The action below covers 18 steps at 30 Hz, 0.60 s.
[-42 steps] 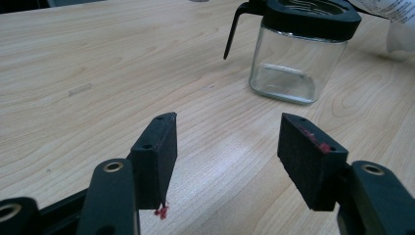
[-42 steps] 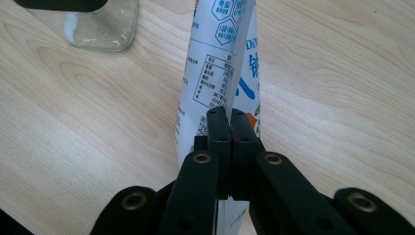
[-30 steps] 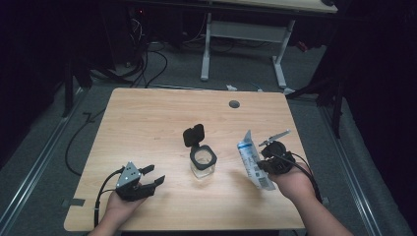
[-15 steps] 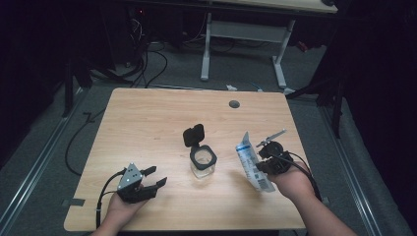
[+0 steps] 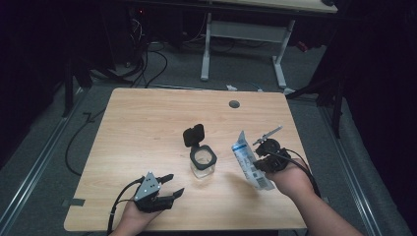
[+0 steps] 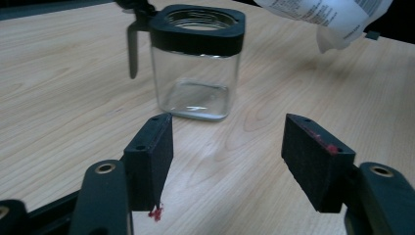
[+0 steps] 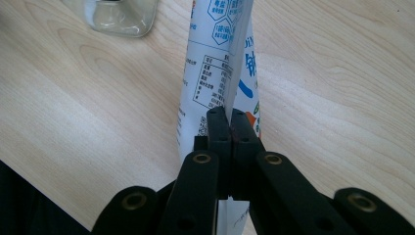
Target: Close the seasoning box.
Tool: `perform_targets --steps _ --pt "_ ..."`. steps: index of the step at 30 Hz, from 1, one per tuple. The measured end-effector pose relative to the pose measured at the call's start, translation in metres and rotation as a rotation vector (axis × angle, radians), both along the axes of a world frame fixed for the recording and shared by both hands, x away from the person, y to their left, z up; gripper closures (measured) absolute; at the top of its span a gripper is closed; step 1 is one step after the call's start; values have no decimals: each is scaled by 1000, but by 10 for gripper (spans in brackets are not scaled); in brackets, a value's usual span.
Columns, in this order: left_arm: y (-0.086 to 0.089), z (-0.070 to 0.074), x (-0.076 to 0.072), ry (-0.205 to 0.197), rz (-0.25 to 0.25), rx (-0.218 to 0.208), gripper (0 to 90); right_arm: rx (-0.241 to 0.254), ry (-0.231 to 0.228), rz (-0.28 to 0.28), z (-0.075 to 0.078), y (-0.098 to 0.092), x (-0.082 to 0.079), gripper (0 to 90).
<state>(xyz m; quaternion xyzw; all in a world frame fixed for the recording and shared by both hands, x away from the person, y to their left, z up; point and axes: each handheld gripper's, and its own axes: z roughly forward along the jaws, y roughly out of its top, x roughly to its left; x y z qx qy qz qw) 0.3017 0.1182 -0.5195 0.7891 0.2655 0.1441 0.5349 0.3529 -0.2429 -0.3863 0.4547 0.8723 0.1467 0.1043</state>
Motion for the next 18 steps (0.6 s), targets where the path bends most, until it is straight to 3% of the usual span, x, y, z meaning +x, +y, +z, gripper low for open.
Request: perform_targets --steps 18 --pt "-43 -3 -6 15 -92 -15 350 -5 12 25 10 11 -2 900"
